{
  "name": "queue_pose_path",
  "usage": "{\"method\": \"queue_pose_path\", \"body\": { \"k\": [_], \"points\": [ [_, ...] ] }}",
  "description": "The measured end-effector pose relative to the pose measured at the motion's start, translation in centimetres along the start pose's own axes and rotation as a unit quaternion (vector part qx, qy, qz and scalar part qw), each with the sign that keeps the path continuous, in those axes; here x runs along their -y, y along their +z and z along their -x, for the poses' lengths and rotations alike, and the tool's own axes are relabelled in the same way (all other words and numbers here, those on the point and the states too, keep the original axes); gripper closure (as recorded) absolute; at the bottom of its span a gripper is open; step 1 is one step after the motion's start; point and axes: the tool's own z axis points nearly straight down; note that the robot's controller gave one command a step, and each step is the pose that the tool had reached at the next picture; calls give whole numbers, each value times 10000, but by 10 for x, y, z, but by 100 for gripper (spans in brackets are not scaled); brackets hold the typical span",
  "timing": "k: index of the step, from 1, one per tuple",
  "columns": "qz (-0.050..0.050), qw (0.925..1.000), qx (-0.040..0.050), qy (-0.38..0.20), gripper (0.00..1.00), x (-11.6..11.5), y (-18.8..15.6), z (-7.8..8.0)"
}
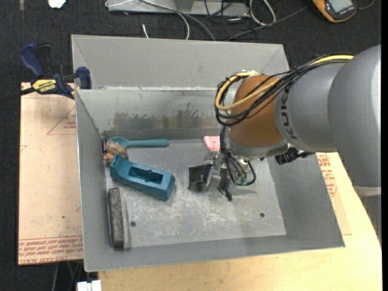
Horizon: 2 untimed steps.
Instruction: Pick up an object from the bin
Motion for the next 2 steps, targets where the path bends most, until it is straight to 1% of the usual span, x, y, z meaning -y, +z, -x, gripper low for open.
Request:
{"method": "queue_pose_path", "body": {
  "k": [2],
  "points": [
    [2,10000,-1,2,100,0,-6,0]
  ]
}}
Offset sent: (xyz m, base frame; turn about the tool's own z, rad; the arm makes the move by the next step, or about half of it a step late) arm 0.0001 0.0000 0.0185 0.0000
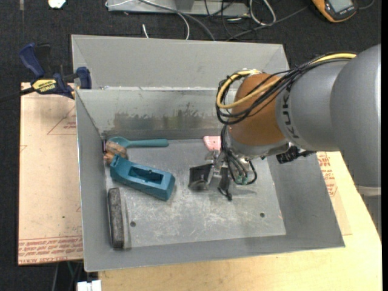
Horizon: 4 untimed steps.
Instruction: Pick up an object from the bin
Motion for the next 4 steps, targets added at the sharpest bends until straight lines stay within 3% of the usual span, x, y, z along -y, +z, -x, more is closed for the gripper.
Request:
{"method": "queue_pose_path", "body": {
  "k": [2,4],
  "points": [
    [-2,10000,-38,-2,100,0,-51,-2],
    [13,10000,1,-10,100,-2,-105,1]
  ]
}}
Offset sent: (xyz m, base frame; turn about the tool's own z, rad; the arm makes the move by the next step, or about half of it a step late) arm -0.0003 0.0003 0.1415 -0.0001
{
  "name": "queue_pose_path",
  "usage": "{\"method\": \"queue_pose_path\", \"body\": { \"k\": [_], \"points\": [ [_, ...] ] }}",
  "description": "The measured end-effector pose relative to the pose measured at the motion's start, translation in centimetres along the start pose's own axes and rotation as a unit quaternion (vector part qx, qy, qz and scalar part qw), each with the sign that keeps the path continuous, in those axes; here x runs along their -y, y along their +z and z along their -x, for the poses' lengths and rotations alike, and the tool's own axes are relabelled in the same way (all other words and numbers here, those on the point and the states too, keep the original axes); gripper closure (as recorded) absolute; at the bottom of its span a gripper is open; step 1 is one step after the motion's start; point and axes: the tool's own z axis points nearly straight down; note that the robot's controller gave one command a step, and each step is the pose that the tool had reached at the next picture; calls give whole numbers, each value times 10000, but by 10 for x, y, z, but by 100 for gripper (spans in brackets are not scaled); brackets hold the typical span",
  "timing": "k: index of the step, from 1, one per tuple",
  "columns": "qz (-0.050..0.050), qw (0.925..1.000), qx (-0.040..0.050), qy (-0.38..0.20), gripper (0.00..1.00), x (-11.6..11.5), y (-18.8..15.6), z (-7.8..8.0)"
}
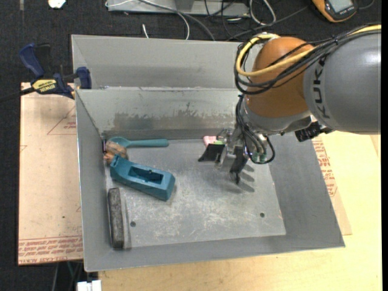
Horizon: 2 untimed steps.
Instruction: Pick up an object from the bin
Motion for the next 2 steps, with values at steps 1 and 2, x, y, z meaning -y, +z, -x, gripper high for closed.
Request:
{"method": "queue_pose_path", "body": {
  "k": [1,2],
  "points": [
    [5,10000,4,-4,100,-1,-19,0],
    [5,10000,7,-5,100,-1,-31,1]
  ]
}}
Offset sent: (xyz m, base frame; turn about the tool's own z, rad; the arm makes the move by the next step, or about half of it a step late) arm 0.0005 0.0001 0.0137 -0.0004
